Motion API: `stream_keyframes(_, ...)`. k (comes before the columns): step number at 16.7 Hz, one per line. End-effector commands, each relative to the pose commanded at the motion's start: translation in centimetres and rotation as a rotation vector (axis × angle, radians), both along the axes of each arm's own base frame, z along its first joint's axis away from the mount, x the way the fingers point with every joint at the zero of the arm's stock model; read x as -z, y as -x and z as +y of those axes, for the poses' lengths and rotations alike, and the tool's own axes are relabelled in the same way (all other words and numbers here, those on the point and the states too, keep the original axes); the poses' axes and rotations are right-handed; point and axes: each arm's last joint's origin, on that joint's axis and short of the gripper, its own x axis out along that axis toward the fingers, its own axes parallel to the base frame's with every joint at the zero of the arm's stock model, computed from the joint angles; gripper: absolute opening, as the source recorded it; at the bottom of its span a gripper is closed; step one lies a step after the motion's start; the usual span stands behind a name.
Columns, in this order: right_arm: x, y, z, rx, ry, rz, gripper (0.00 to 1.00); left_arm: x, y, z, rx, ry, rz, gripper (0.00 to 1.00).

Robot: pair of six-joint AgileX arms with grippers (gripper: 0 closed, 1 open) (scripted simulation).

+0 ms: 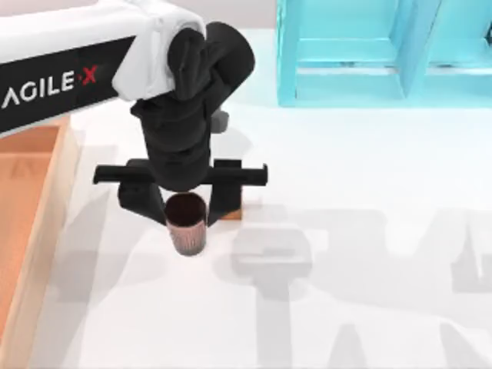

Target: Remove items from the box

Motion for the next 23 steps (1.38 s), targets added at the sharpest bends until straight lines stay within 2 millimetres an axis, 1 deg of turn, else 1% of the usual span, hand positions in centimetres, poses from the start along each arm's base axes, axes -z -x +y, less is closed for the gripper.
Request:
stream_keyframes(2,0.0,0.0,0.0,0.000,0.000,0.000,1.00,0.4,0.0,0.0,0.000,0.000,-0.001,0.00)
stream_keyframes(10,0.0,0.0,0.0,0.000,0.000,0.000,1.00,4.1,0.1,0.0,0.001,0.004,-0.006,0.00)
stream_keyframes(14,0.0,0.0,0.0,0.000,0.000,0.000,1.00,4.4,0.2,0.0,0.001,0.002,-0.005,0.00)
stream_keyframes(23,0.0,0.0,0.0,0.000,0.000,0.000,1.00,4.4,0.2,0.0,0.001,0.002,-0.005,0.68)
